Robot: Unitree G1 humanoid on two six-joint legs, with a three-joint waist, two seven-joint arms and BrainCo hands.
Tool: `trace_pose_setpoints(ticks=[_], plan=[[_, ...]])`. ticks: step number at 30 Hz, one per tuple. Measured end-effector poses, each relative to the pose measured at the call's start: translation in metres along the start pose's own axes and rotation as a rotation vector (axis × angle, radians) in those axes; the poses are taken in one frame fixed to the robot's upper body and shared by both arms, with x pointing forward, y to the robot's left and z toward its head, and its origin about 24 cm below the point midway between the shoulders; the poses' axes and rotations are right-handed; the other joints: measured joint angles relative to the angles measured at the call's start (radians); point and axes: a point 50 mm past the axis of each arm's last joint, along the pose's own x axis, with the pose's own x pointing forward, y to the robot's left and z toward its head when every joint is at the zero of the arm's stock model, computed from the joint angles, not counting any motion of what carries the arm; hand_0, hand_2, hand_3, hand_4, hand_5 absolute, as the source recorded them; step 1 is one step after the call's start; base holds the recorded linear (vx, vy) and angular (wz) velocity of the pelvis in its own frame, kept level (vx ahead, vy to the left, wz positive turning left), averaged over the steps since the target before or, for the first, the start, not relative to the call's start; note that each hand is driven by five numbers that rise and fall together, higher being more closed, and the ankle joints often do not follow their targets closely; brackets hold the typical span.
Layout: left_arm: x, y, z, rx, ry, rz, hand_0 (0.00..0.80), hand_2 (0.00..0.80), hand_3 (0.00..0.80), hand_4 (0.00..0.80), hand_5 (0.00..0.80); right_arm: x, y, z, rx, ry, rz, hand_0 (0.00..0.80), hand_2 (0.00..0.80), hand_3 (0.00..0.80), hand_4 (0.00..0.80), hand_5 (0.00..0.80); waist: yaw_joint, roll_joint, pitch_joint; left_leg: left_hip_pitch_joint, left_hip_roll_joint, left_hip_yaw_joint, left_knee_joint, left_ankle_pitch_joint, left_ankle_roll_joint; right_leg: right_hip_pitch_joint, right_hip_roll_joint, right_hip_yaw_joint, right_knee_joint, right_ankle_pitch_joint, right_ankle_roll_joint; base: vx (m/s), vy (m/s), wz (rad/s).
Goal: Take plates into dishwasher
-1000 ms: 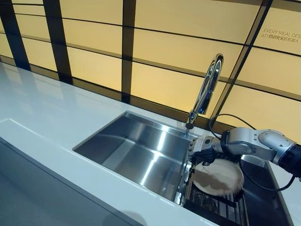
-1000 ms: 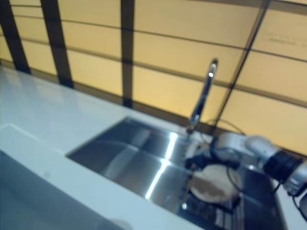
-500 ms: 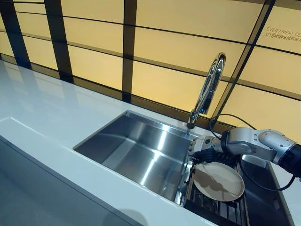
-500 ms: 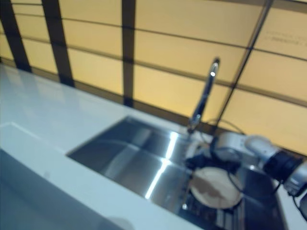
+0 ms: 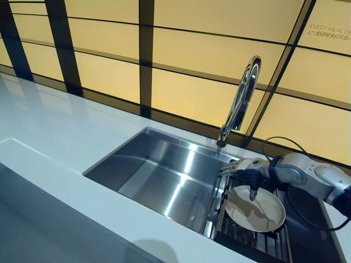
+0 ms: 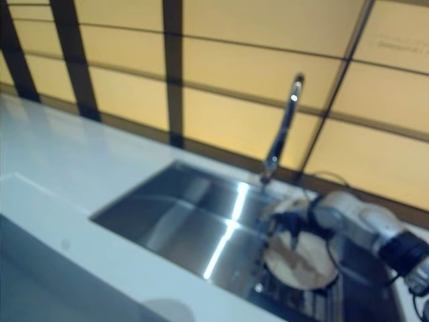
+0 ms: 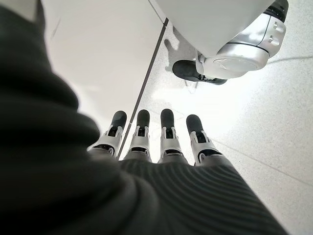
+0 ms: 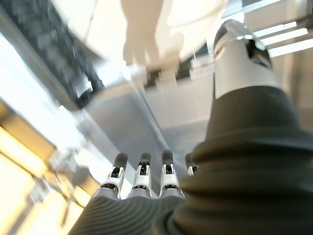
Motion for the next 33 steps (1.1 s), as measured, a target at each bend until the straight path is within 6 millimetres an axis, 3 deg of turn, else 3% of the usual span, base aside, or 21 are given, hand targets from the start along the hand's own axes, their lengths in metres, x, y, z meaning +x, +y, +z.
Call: trace_pose_setpoints(ticks=[4,10,13,22,33], plan=[[0.0,-0.001,0.002,-0.002,-0.007,-0.001,0.0,0.0,0.0,0.0,0.0,0.001,0.013,-0.005,0.033,0.028,0.04,0.0,0.0,0.0,0.0,0.0,-0.013,0.009,0.006,0.004,0.003,0.024,0.0,0.0,0.0,0.0,0.001,0.008,0.0,0.002,-0.003,-0.003,0.006,-0.05],[0.002,-0.002,0.009,-0.004,-0.029,-0.003,0.0,0.0,0.0,0.0,0.0,-0.003,0.019,-0.018,0.095,0.108,0.038,0.0,0.0,0.0,0.0,0.0,-0.033,0.013,0.008,0.006,0.004,0.026,0.0,0.0,0.0,0.002,0.001,0.008,0.0,0.002,-0.003,-0.001,0.003,-0.01],[0.002,-0.002,0.011,-0.012,-0.032,-0.003,0.0,0.0,0.0,0.0,0.0,-0.005,0.032,-0.023,0.145,0.159,0.054,0.0,0.0,0.0,0.0,0.0,-0.037,0.017,0.011,0.006,0.004,0.028,-0.001,0.0,0.001,0.001,0.001,0.009,0.0,0.002,-0.003,0.0,0.0,0.0],[0.003,-0.008,0.011,-0.022,-0.029,-0.013,0.0,0.0,0.0,0.0,0.0,0.007,0.054,-0.022,0.234,0.215,0.067,0.0,0.0,0.0,0.0,0.0,-0.04,0.043,0.027,0.014,0.007,0.048,-0.002,0.0,0.001,0.004,0.001,0.018,0.0,0.0,0.0,-0.003,0.003,-0.03],[0.004,-0.01,0.013,-0.025,-0.034,-0.015,0.0,0.0,0.0,0.0,0.0,0.011,0.066,-0.019,0.286,0.232,0.099,0.0,0.0,0.0,0.0,0.0,-0.041,0.046,0.027,0.017,0.007,0.051,-0.005,0.0,0.001,0.005,0.002,0.018,-0.001,0.002,-0.003,0.0,0.0,0.0]])
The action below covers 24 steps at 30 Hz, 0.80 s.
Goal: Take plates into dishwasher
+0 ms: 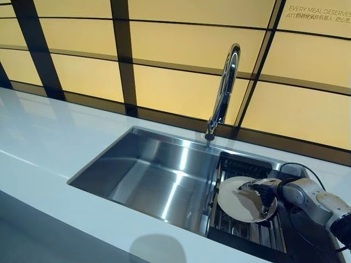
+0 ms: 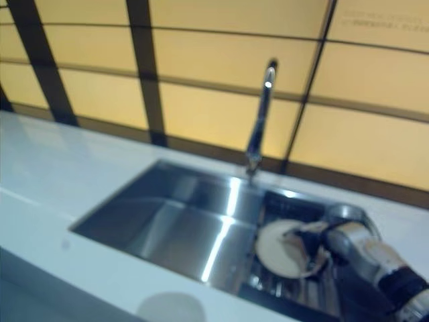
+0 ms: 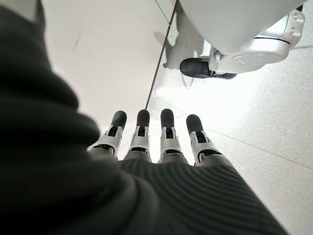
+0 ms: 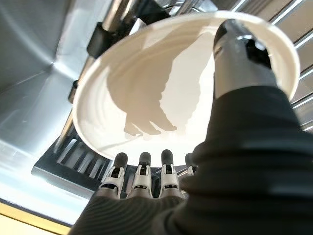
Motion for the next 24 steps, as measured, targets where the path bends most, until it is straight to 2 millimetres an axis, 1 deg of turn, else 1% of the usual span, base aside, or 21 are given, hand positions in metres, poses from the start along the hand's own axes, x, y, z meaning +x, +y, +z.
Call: trace_pose_setpoints(ticks=[7,11,14,18,24], plan=[[0.0,0.0007,-0.0004,-0.006,-0.001,0.003,0.0,0.0,0.0,0.0,0.0,0.0004,0.011,-0.001,0.018,0.012,0.071,0.0,0.0,0.0,0.0,0.0,-0.002,0.002,0.002,0.0,0.0,0.0,0.0,0.0,0.0,0.0,0.0,0.0,0.0,-0.002,0.003,0.0,0.0,0.0],[0.0,0.0002,-0.0006,-0.007,-0.001,0.002,0.0,0.0,0.0,0.0,0.0,-0.0004,0.0109,-0.0014,0.027,0.021,0.09,0.0,0.0,0.0,0.0,0.0,-0.009,0.008,0.006,0.0,0.0,0.001,-0.001,0.0,0.0,-0.001,0.0,0.0,0.0,-0.002,0.004,0.0,0.0,0.0],[-0.0001,-0.0004,-0.0012,-0.008,0.0,0.001,0.0,0.0,0.0,0.0,0.0,-0.0014,0.0089,0.0023,0.02,0.011,0.093,0.0,0.0,0.0,0.0,0.0,-0.021,0.01,0.007,0.0,0.0,0.001,-0.001,0.0,0.0,-0.001,-0.001,0.001,0.0,-0.002,0.003,0.0,0.0,0.0],[0.0007,-0.0007,0.0029,-0.008,-0.011,0.0,0.0,0.0,0.0,0.0,0.0,-0.003,0.0098,0.0006,0.03,0.015,0.098,0.0,0.0,0.0,0.0,0.0,-0.022,0.01,0.008,0.0,0.0,0.002,-0.001,0.0,0.0,-0.001,0.0,0.001,0.0,-0.002,0.002,0.0,0.0,0.0],[0.0008,-0.0004,0.0031,-0.011,-0.011,0.002,0.0,0.0,0.0,0.0,0.0,-0.003,0.0104,0.0005,0.031,0.016,0.097,0.0,0.0,0.0,0.0,0.0,-0.021,0.009,0.008,0.001,0.001,0.003,-0.001,0.0,0.0,-0.001,0.0,0.002,0.0,-0.002,0.003,0.0,0.0,0.0]])
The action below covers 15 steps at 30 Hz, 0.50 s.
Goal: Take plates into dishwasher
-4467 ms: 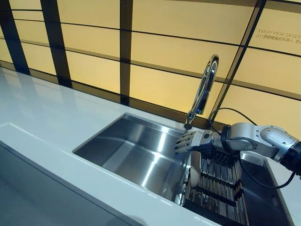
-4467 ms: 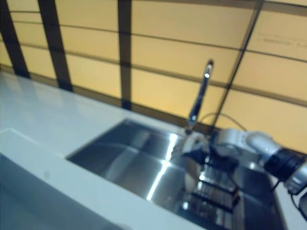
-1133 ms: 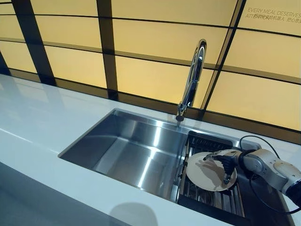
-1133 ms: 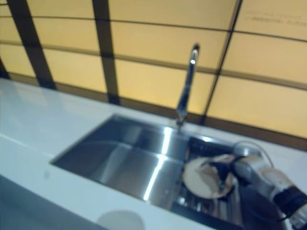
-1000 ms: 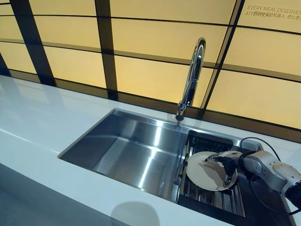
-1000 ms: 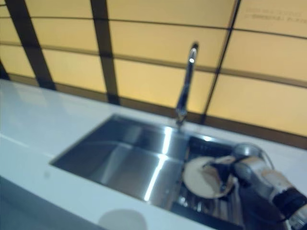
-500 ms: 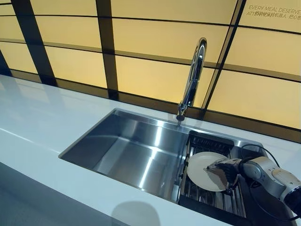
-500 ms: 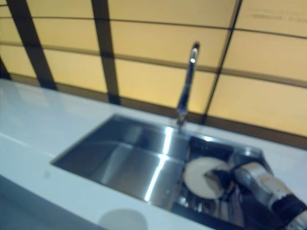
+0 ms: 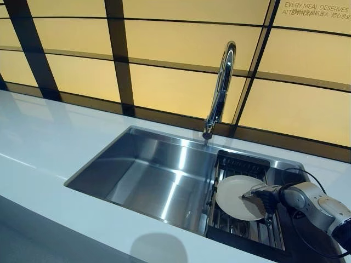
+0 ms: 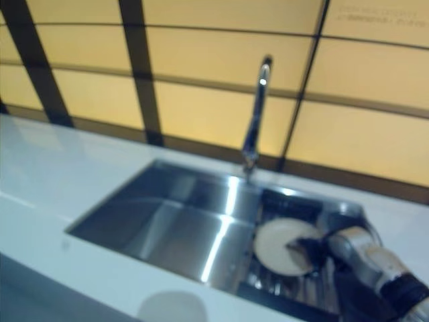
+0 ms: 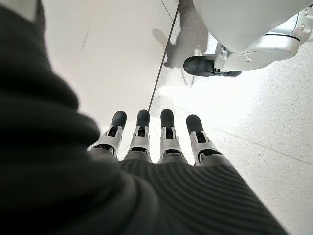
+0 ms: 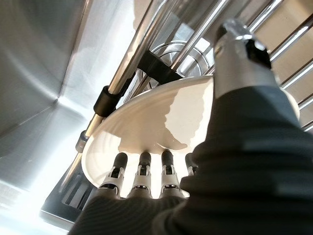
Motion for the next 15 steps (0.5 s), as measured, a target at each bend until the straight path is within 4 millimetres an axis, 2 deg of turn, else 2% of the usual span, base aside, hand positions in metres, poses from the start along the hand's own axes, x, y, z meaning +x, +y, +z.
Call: trace_pose_setpoints(ticks=[15], plan=[[0.0,0.0,0.001,0.0,-0.005,0.001,0.0,0.0,0.0,0.0,0.0,0.008,0.019,0.007,0.104,0.013,-0.149,0.0,0.0,0.0,0.0,0.0,-0.005,-0.001,0.004,0.0,0.001,0.008,0.0,0.0,0.0,-0.004,0.0,0.008,0.0,0.0,0.0,-0.003,0.001,0.0]])
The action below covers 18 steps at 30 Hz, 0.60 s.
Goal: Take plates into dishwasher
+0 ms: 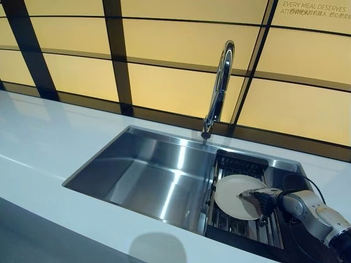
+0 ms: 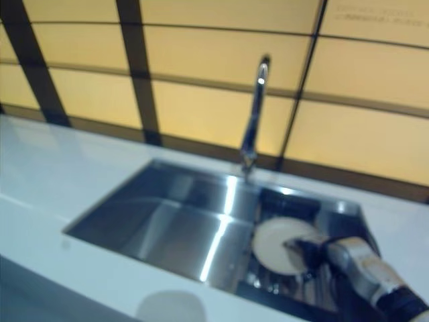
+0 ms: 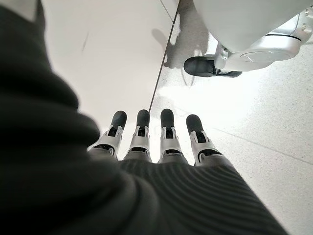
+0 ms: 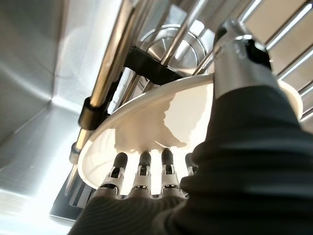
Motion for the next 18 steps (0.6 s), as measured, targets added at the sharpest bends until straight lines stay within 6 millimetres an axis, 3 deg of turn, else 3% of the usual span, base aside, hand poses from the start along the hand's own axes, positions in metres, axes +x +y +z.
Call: trace_pose_setpoints(ticks=[18], plan=[[0.001,-0.004,0.002,-0.004,-0.006,0.003,0.0,0.0,0.0,0.0,0.0,0.01,0.025,0.005,0.088,0.013,-0.141,0.0,0.0,0.0,0.0,0.0,-0.013,0.003,0.001,0.017,0.0,0.002,0.0,0.001,0.002,0.016,0.0,0.001,0.0,0.0,0.0,0.0,0.0,0.0]])
